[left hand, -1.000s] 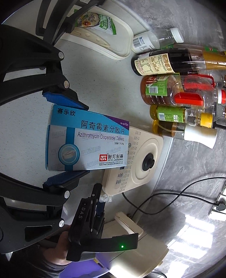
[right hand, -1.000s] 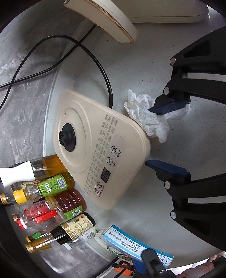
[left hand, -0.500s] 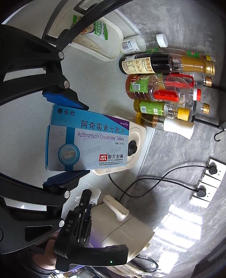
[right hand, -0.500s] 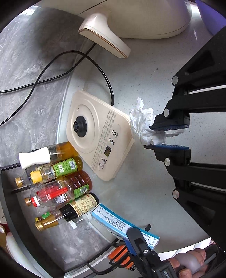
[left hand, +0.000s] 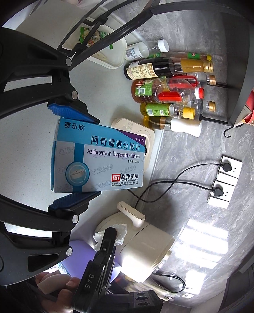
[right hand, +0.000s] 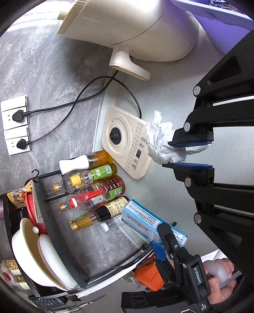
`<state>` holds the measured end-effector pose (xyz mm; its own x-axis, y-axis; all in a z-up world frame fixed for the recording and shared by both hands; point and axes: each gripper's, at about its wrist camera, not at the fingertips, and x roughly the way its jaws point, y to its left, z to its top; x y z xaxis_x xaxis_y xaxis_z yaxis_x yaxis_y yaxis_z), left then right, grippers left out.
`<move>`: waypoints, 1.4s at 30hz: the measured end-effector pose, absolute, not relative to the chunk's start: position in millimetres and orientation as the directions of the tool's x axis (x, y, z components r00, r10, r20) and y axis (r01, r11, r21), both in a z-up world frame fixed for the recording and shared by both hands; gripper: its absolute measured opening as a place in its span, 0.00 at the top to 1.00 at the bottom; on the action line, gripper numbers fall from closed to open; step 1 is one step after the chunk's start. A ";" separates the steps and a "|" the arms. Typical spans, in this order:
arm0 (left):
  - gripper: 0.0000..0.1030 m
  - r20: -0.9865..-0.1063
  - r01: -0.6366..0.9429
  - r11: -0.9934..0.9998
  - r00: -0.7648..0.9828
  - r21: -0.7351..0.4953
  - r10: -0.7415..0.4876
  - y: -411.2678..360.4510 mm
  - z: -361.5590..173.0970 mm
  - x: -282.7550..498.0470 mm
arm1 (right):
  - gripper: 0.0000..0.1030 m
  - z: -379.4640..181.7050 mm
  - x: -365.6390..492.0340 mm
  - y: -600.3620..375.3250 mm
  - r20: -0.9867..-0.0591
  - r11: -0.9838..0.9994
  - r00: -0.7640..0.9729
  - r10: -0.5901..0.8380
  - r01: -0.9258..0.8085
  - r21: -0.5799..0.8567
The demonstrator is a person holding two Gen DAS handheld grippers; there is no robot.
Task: Collect trash
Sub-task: 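Carry tissue into bucket and open right gripper while left carries box over it, then lower the medicine box into the bucket and open the left gripper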
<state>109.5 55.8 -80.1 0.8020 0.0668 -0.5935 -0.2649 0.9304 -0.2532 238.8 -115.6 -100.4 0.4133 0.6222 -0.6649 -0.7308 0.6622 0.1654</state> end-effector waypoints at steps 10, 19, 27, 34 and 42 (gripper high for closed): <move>0.37 -0.558 -0.249 0.938 0.826 -0.242 0.075 22.6 -57.1 94.9 | 0.86 -38.1 207.4 -171.1 -0.560 0.661 0.489 0.669 -0.736 0.146; 0.37 -0.536 -0.203 0.953 0.843 -0.225 0.053 -24.9 -38.7 102.5 | 0.86 -5.0 205.3 -244.2 -0.493 0.708 0.567 0.659 -0.689 0.155; 0.37 -0.534 -0.133 0.967 0.845 -0.219 -0.004 -71.9 -31.8 124.4 | 0.86 -2.5 213.9 -309.4 -0.478 0.769 0.629 0.613 -0.614 0.179; 0.37 -0.515 -0.035 0.975 0.853 -0.218 -0.084 -119.3 -24.4 146.7 | 0.51 -15.2 215.1 -365.4 -0.486 0.808 0.657 0.576 -0.545 0.221; 0.37 -0.498 0.082 0.971 0.847 -0.225 -0.187 -167.8 -15.7 166.8 | 0.49 -18.6 212.4 -426.8 -0.464 0.860 0.725 0.509 -0.447 0.245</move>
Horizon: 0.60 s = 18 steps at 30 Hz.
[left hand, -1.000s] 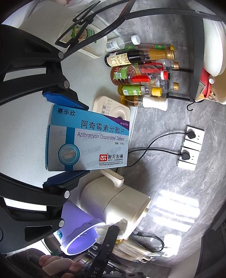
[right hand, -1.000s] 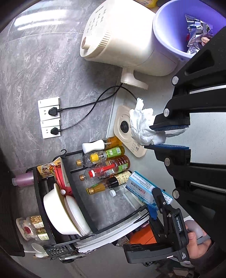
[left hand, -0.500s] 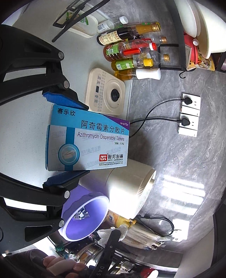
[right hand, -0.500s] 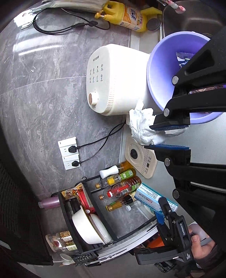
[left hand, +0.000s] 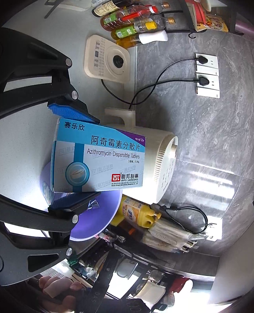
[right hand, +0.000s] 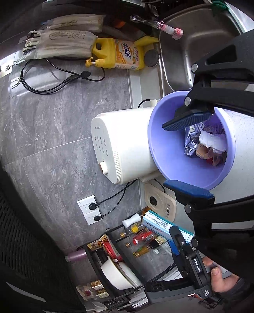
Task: Collect trash
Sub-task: 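Lower the medicine box into the bucket and open the left gripper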
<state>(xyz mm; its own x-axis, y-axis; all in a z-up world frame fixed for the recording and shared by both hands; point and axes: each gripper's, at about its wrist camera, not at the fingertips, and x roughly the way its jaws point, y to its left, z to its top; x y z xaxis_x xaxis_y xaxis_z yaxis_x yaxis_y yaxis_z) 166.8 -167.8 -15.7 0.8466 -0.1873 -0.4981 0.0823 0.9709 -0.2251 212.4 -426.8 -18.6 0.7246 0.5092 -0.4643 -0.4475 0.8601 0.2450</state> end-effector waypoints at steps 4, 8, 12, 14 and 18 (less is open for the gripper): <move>0.37 -0.492 0.139 0.965 0.839 -0.222 -0.234 -192.8 -12.1 176.9 | 0.49 -21.0 209.7 -458.7 -0.467 0.887 0.754 0.461 -0.388 0.249; 0.37 -0.493 0.186 0.957 0.825 -0.223 -0.275 -217.6 -12.8 188.2 | 0.49 -21.9 204.8 -482.5 -0.471 0.904 0.773 0.426 -0.347 0.249; 0.37 -0.497 0.237 0.944 0.806 -0.231 -0.323 -243.0 -13.2 199.2 | 0.49 -21.9 198.0 -506.5 -0.468 0.917 0.791 0.394 -0.308 0.252; 0.36 -0.501 0.266 0.938 0.794 -0.221 -0.343 -257.2 -13.6 203.8 | 0.49 -21.8 195.3 -517.3 -0.467 0.923 0.799 0.379 -0.290 0.253; 0.29 -0.524 0.319 0.923 0.760 -0.215 -0.384 -280.6 -18.6 210.7 | 0.49 -24.1 190.6 -533.0 -0.472 0.929 0.805 0.359 -0.262 0.259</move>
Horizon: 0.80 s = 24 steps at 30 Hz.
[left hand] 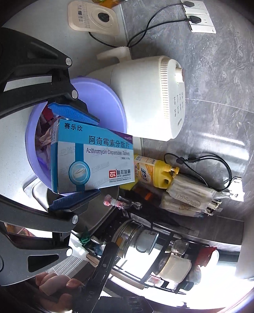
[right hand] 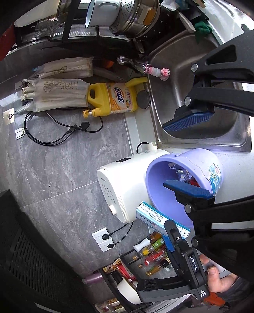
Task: Collect trash
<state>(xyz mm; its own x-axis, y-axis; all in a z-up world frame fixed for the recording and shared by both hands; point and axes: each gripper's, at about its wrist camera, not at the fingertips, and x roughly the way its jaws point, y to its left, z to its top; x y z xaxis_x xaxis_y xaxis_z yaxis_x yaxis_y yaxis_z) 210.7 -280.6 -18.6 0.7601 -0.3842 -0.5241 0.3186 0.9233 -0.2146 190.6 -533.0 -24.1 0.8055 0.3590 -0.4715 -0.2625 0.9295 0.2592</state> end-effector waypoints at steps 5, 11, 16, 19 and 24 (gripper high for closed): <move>0.14 -0.520 0.288 0.935 0.777 -0.208 -0.355 -273.4 -17.6 203.3 | 0.49 -29.7 189.4 -534.7 -0.481 0.924 0.795 0.370 -0.263 0.276; 0.14 -0.540 0.180 0.962 0.799 -0.206 -0.265 -231.1 -18.8 190.6 | 0.49 -30.6 196.7 -506.5 -0.476 0.900 0.767 0.431 -0.327 0.289; 0.12 -0.544 0.102 0.977 0.818 -0.185 -0.188 -198.2 -14.1 175.9 | 0.46 -28.5 201.2 -476.2 -0.465 0.872 0.739 0.488 -0.386 0.301; 0.11 -0.538 0.065 0.982 0.829 -0.179 -0.153 -179.5 -10.7 166.2 | 0.46 -27.5 203.4 -457.7 -0.464 0.858 0.723 0.513 -0.415 0.302; 0.10 -0.536 0.022 0.985 0.836 -0.173 -0.113 -150.2 -6.7 153.7 | 0.41 -24.4 201.9 -428.4 -0.468 0.847 0.707 0.531 -0.444 0.292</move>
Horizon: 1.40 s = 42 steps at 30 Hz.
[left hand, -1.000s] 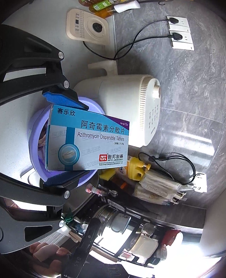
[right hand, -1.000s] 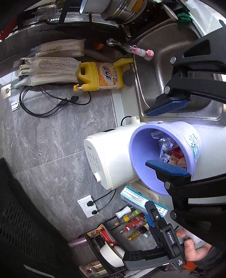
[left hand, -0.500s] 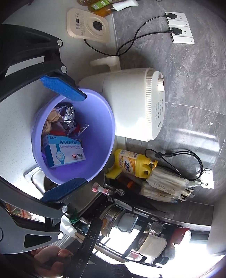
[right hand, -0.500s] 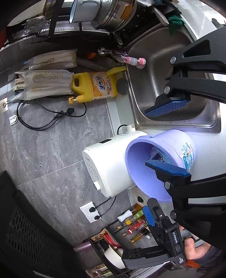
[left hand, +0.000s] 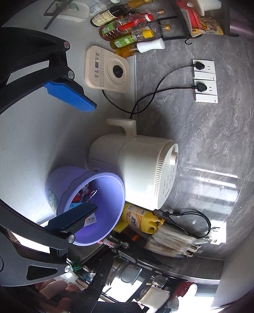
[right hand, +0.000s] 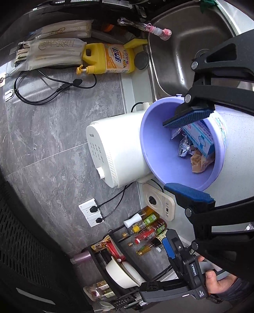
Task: Collect trash
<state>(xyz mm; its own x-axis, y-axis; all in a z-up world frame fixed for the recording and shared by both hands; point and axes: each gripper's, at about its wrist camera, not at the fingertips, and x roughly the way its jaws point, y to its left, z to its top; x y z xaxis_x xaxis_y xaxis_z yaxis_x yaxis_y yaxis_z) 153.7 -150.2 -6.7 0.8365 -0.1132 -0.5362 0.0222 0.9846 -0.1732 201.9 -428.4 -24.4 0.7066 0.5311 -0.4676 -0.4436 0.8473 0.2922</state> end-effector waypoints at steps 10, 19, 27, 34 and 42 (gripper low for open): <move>0.06 -0.518 0.007 0.982 0.849 -0.187 -0.105 -96.6 2.6 130.3 | 0.21 -19.5 182.6 -384.2 -0.478 0.860 0.716 0.509 -0.442 0.255; 0.06 -0.512 0.029 0.981 0.850 -0.191 -0.125 -57.7 9.9 105.0 | 0.08 -18.0 155.7 -351.8 -0.510 0.880 0.717 0.475 -0.401 0.255; 0.06 -0.522 0.086 0.979 0.835 -0.187 -0.173 -41.1 11.4 85.8 | 0.08 -28.0 132.7 -327.9 -0.544 0.895 0.711 0.446 -0.365 0.257; 0.06 -0.518 0.103 0.979 0.836 -0.177 -0.181 -31.5 10.5 76.5 | 0.08 -32.3 111.2 -319.0 -0.544 0.908 0.727 0.419 -0.343 0.241; 0.06 -0.513 0.101 0.977 0.839 -0.186 -0.184 -18.9 11.1 68.2 | 0.08 -31.2 100.9 -310.8 -0.548 0.916 0.735 0.400 -0.329 0.227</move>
<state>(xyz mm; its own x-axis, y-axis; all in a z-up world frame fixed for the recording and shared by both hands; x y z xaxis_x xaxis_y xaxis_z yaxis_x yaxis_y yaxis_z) 68.2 -18.9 11.1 0.8386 -0.1840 -0.5127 0.1005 0.9773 -0.1863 100.9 -310.8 -31.2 0.7351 0.3999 -0.5475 -0.3294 0.9165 0.2271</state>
